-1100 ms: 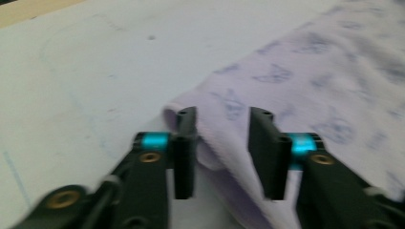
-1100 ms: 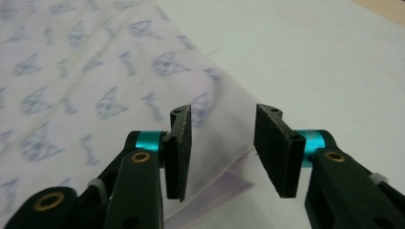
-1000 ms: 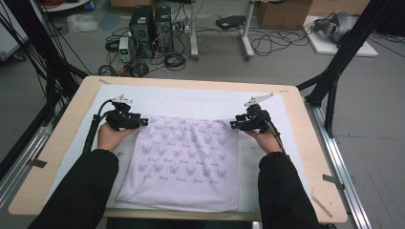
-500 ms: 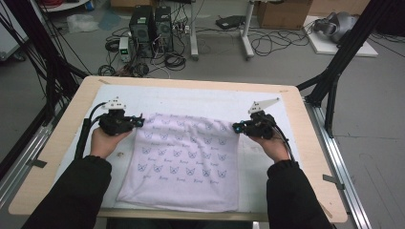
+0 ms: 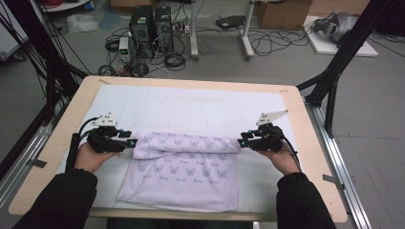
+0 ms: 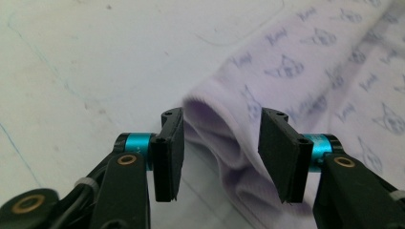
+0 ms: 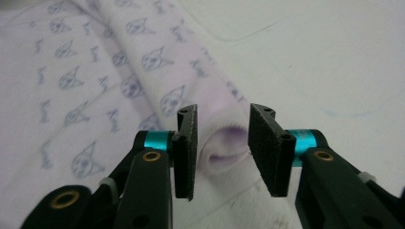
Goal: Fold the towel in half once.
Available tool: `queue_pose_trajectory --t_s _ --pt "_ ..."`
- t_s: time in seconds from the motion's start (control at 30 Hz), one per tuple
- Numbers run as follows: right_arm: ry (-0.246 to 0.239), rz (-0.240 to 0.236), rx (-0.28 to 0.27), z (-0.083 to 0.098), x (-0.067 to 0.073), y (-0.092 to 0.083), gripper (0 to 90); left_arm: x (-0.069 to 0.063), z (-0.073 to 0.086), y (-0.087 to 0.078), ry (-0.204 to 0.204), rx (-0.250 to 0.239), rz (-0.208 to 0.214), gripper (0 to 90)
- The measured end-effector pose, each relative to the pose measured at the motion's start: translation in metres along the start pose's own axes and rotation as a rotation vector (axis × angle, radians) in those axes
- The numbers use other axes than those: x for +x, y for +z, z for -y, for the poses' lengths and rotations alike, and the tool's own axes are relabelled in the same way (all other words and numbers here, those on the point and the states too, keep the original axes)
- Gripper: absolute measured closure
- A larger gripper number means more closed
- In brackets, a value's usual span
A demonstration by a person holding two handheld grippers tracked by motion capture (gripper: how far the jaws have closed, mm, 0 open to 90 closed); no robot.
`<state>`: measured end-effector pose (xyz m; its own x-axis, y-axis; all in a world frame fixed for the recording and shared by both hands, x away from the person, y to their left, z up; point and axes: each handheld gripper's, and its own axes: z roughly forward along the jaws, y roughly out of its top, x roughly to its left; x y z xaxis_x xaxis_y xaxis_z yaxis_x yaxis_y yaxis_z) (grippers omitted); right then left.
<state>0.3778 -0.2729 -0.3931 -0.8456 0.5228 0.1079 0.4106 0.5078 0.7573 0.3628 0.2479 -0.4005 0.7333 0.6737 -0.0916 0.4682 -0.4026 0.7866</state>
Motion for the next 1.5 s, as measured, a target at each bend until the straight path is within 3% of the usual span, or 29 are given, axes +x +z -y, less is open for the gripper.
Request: queue_pose_trajectory --t_s 0.1,0.2,0.23,0.27,0.33,0.37,0.4,0.47,0.5,0.57,0.6,0.63,0.67,0.73,0.8,0.87,0.93,1.03,1.1,1.27,1.4,1.5 --pt "0.021 -0.007 0.019 -0.006 -0.008 0.012 54.8 0.007 -0.008 0.012 -0.035 -0.005 0.015 46.2" --pt "0.053 -0.034 0.065 -0.007 -0.017 0.026 51.7 0.015 -0.009 0.027 -0.093 0.019 0.072 44.9" --pt "0.072 -0.055 0.080 -0.006 -0.019 0.030 51.8 0.016 -0.008 0.031 -0.103 0.038 0.094 49.3" --pt "0.076 -0.074 0.085 -0.006 -0.020 0.032 55.0 0.018 -0.008 0.035 -0.091 0.067 0.120 61.7" --pt "0.087 -0.155 0.114 -0.004 -0.023 0.037 76.7 0.018 -0.007 0.040 -0.071 0.081 0.136 84.0" --pt "0.081 -0.190 0.119 -0.004 -0.023 0.039 84.5 0.017 -0.008 0.040 -0.051 0.070 0.123 85.2" --pt "0.064 -0.198 0.133 -0.005 -0.022 0.040 85.3 0.017 -0.010 0.040 -0.040 0.056 0.104 85.8" --pt "0.028 -0.155 0.134 -0.013 -0.025 0.040 86.2 0.019 -0.016 0.040 -0.040 0.023 0.060 86.2" --pt "0.017 -0.126 0.130 -0.018 -0.026 0.038 86.4 0.023 -0.024 0.038 -0.042 -0.019 0.010 86.3" --pt "0.000 -0.006 0.083 -0.039 -0.035 0.029 86.4 0.032 -0.046 0.034 -0.043 -0.102 -0.118 86.1" --pt "0.016 0.074 0.046 -0.050 -0.040 0.025 85.5 0.034 -0.054 0.033 -0.052 -0.143 -0.172 84.6" --pt "0.028 0.137 -0.005 -0.057 -0.043 0.021 80.8 0.036 -0.065 0.034 -0.064 -0.175 -0.264 76.6" --pt "0.076 0.186 -0.069 -0.065 -0.047 0.018 76.2 0.037 -0.070 0.035 -0.074 -0.171 -0.304 62.7" --pt "0.069 0.211 -0.084 -0.070 -0.047 0.021 64.2 0.040 -0.073 0.038 -0.092 -0.150 -0.281 59.3" --pt "0.054 0.174 -0.027 -0.068 -0.043 0.029 62.1 0.038 -0.069 0.041 -0.063 -0.098 -0.260 58.4" --pt "0.023 0.176 0.001 -0.061 -0.038 0.034 62.0 0.036 -0.061 0.042 -0.059 -0.090 -0.257 57.4" --pt "0.031 0.171 0.024 -0.053 -0.037 0.035 60.5 0.034 -0.051 0.040 -0.068 -0.086 -0.241 56.8" --pt "0.022 0.134 0.029 -0.042 -0.027 0.032 59.6 0.027 -0.037 0.033 -0.040 -0.073 -0.211 55.2" --pt "0.000 0.111 0.021 -0.035 -0.016 0.028 59.5 0.020 -0.026 0.026 -0.009 -0.065 -0.200 55.1" --pt "-0.050 0.041 0.010 -0.018 0.019 0.020 57.0 0.005 -0.003 0.007 0.020 -0.060 -0.151 53.6" --pt "-0.098 -0.016 -0.002 -0.006 0.050 0.016 56.3 -0.015 0.017 -0.007 0.059 -0.046 -0.106 52.8" --pt "-0.121 -0.064 0.046 -0.003 0.067 0.015 54.9 -0.034 0.033 -0.016 0.096 -0.030 -0.062 52.6"
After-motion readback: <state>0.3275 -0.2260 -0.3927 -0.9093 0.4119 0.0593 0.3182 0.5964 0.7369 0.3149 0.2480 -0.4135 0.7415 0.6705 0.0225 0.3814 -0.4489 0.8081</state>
